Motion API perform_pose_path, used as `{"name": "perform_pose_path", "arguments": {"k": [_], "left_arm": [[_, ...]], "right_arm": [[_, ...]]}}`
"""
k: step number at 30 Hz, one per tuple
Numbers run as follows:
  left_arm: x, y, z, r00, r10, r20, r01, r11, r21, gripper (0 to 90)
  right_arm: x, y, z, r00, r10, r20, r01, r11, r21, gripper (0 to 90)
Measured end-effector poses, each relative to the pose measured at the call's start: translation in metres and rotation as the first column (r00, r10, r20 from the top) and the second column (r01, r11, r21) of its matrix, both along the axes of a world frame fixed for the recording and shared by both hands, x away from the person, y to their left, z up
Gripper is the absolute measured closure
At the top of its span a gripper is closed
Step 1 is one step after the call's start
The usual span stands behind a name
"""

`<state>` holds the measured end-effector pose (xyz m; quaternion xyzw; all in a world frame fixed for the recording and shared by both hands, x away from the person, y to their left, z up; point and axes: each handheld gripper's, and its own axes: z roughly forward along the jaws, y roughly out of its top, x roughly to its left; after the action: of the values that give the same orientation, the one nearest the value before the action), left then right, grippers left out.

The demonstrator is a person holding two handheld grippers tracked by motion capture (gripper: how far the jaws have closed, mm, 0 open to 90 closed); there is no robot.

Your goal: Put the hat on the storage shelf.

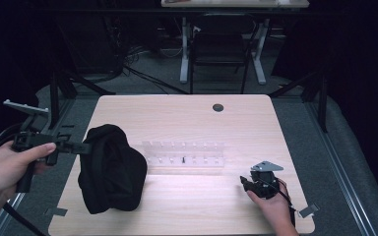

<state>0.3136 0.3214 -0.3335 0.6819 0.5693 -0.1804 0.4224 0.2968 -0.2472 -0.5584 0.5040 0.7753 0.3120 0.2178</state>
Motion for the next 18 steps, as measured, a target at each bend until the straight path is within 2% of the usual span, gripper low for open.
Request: {"name": "perform_pose_path", "arguments": {"k": [6,11,14,18], "left_arm": [[0.001,0.004,0.011,0.9994,0.026,0.023,-0.026,0.9996,-0.01,85.1],[0.003,0.003,0.02,0.9986,0.021,0.049,-0.021,0.9997,-0.014,85.1],[0.004,0.002,0.023,0.9986,0.025,0.047,-0.024,0.9995,-0.021,85.1],[0.007,0.001,0.03,0.9976,0.026,0.063,-0.025,0.9995,-0.02,85.1]], "right_arm": [[0.0,0.0,0.0,1.0,-0.002,0.001,0.002,1.0,-0.001,52.2],[0.0,0.0,0.0,1.0,-0.002,0.002,0.002,1.0,0.0,52.2],[0.0,0.0,0.0,1.0,-0.002,0.002,0.002,1.0,-0.001,52.2],[0.0,0.0,0.0,1.0,-0.003,0.0,0.003,1.0,0.0,52.2]]}}
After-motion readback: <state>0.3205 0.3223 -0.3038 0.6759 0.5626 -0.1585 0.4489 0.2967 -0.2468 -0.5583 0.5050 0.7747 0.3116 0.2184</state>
